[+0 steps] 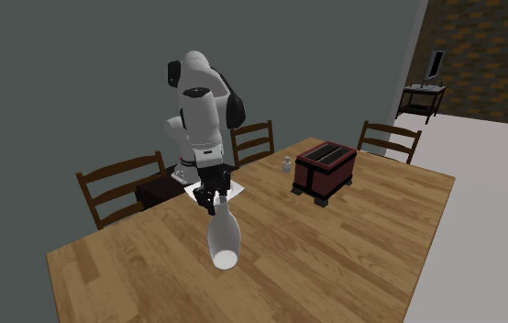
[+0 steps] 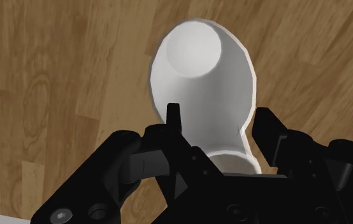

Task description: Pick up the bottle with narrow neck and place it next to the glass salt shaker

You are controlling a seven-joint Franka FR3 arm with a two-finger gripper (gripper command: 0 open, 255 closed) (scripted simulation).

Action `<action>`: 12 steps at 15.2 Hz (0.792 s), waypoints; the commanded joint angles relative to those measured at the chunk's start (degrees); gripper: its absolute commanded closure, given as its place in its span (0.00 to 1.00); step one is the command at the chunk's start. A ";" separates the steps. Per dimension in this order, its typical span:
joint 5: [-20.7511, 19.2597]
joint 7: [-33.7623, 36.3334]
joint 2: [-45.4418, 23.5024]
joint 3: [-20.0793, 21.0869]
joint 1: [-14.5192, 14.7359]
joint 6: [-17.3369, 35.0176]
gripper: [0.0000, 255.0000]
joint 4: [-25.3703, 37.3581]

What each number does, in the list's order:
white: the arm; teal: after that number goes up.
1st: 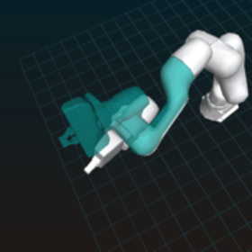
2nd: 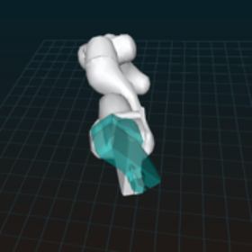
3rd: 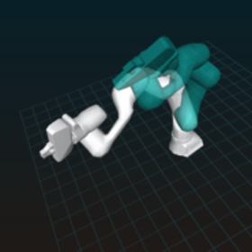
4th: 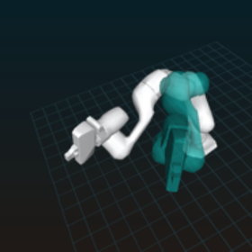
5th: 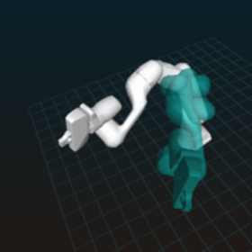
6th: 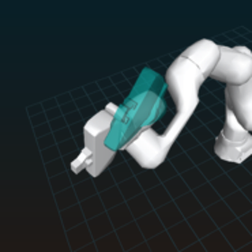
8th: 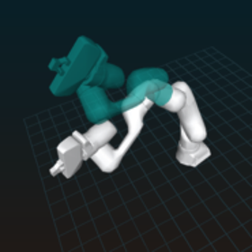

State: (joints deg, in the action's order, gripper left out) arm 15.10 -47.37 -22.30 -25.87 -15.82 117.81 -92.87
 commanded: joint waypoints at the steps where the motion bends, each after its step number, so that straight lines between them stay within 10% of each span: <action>1: 0.01 0.00 -0.01 0.02 0.01 -0.02 1.00 -0.02; 12: -0.56 0.52 0.74 -0.24 0.02 -2.71 1.00 2.02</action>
State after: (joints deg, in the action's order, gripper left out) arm 14.68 -47.01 -21.77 -26.06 -15.85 115.67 -91.24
